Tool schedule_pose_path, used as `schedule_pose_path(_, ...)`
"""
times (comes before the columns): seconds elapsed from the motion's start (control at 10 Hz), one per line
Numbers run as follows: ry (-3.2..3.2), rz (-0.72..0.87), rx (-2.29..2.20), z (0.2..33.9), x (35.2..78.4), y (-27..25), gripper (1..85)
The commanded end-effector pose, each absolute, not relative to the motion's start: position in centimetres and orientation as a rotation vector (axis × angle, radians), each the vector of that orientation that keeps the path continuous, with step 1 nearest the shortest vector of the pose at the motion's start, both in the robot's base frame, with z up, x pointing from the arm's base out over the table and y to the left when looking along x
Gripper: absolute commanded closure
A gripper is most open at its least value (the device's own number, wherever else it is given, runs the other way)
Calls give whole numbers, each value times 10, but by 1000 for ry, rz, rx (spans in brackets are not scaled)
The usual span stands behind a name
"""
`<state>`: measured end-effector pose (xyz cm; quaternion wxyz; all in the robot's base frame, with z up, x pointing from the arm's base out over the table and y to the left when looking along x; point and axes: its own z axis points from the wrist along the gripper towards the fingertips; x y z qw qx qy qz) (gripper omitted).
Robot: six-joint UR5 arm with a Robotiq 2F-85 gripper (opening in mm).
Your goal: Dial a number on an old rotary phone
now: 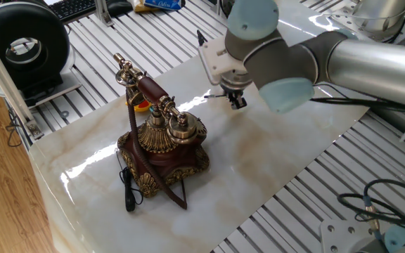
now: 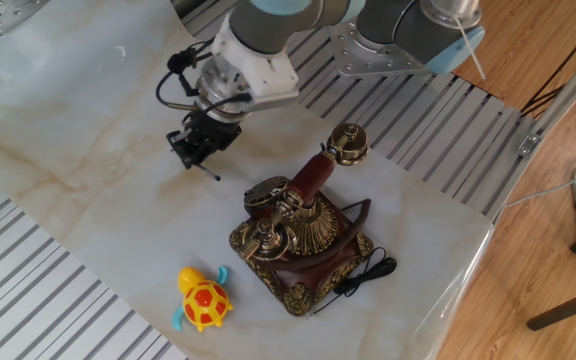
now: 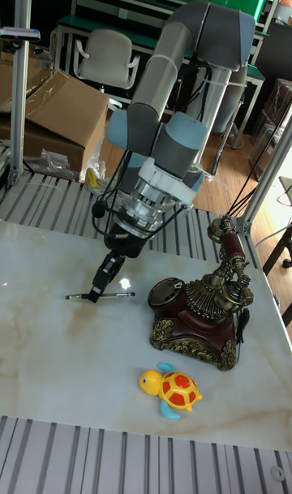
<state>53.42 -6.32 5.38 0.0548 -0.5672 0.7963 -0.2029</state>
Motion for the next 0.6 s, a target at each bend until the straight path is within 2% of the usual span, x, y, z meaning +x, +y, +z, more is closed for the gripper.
schedule_pose_path(0.0, 2393, -573, -1707, 65, 544, -63, 320)
schedule_pose_path(0.1, 2370, -541, -1748, 68, 546, -63, 217)
schedule_pose_path(0.2, 2379, -486, -1765, 72, 543, -60, 180)
schedule_pose_path(0.3, 2424, -475, -1767, 88, 531, -65, 190)
schedule_pose_path(0.4, 2495, -443, -1731, 101, 519, -69, 357)
schedule_pose_path(0.5, 2506, -401, -1752, 110, 516, -70, 390)
